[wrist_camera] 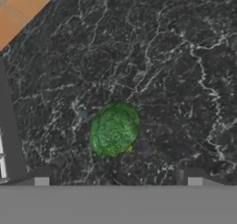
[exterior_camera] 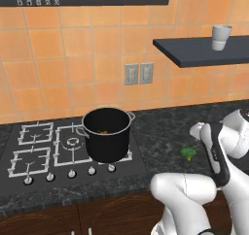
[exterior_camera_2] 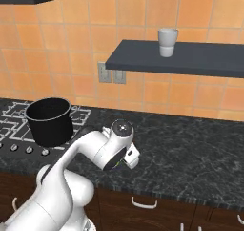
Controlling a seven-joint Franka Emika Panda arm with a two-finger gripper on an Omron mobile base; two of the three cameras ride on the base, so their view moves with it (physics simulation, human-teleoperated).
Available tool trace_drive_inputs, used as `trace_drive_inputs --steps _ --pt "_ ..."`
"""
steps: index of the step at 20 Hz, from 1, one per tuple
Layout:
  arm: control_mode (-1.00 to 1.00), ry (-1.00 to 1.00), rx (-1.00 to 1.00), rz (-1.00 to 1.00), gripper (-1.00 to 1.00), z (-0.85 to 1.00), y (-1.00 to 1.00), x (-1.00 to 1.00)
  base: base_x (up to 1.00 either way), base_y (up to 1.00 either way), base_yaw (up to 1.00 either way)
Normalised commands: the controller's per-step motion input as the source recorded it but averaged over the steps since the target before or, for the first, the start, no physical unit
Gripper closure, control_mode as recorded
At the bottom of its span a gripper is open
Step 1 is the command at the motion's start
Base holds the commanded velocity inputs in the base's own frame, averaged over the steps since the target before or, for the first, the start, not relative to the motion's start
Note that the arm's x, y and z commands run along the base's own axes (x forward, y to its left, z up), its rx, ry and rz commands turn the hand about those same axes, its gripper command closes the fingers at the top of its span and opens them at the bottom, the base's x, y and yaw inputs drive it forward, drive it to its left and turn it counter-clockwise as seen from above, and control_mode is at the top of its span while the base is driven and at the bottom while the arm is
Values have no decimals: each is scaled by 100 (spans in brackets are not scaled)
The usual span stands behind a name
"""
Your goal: Put the bell pepper and broccoli in the pot. Retrieve the spatula and lightly stir the vegetables in the pot.
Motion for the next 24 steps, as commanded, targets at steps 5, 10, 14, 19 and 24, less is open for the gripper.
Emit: trace_drive_inputs --steps 5,10,14,19,24 --pt "-100 0 2 0 -100 -35 0 36 0 0 0" --pt "-100 0 3 0 -100 -31 0 33 0 0 0" --pt "-100 1 4 0 -100 -29 0 2 0 0 0" --pt "-100 1 7 0 -100 -16 0 12 0 0 0" --pt "-100 2 6 0 -100 -27 0 26 0 0 0"
